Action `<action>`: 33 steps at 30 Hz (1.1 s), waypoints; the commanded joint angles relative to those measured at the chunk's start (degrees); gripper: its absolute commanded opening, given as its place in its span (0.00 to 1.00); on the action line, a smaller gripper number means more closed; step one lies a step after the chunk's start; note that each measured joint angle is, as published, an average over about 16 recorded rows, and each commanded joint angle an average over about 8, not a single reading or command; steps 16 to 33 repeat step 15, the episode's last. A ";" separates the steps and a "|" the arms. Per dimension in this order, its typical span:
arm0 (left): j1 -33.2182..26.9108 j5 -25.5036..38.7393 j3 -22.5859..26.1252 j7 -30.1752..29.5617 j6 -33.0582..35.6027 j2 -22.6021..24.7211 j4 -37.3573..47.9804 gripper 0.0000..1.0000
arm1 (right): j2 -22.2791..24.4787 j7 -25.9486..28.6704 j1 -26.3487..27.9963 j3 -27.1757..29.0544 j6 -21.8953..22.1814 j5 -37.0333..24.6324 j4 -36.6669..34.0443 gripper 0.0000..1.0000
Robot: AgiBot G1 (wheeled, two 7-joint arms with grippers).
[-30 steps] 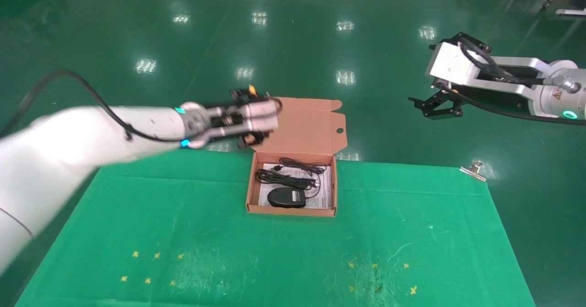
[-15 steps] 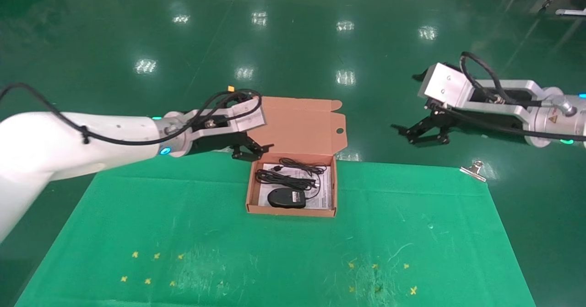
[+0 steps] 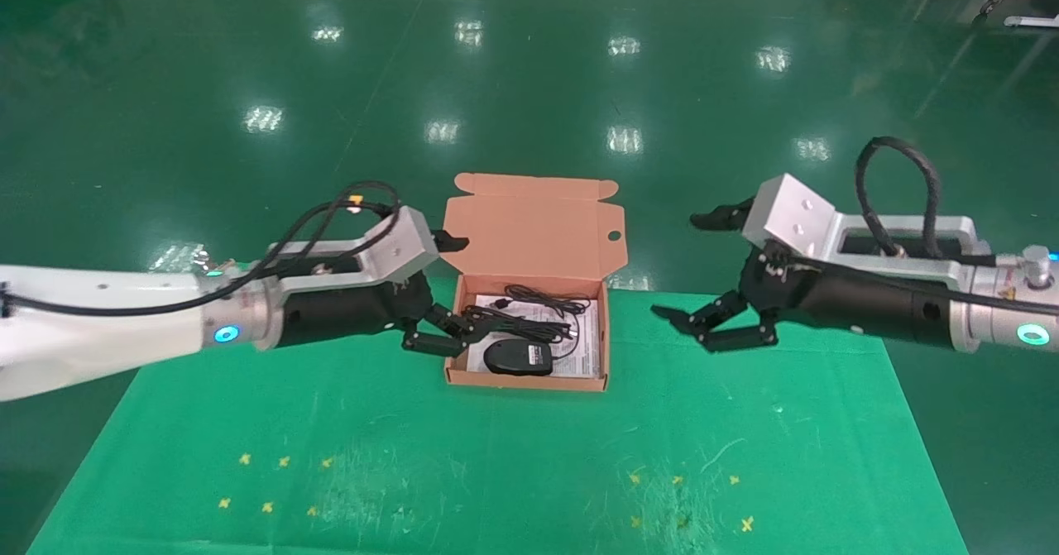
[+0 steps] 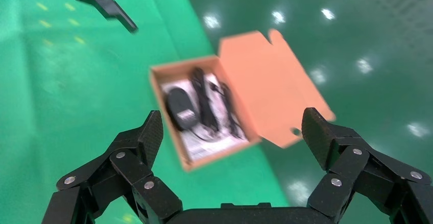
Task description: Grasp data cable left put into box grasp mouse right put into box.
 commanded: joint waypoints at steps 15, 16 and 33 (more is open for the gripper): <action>8.46 -14.00 -10.82 -3.54 13.70 -9.62 -9.14 1.00 | 1.61 -1.04 -9.65 10.64 -12.03 13.69 2.01 1.00; 8.46 -14.00 -10.82 -3.54 13.70 -9.62 -9.14 1.00 | 1.61 -1.04 -9.65 10.64 -12.03 13.69 2.01 1.00; 8.46 -14.00 -10.82 -3.54 13.70 -9.62 -9.14 1.00 | 1.61 -1.04 -9.65 10.64 -12.03 13.69 2.01 1.00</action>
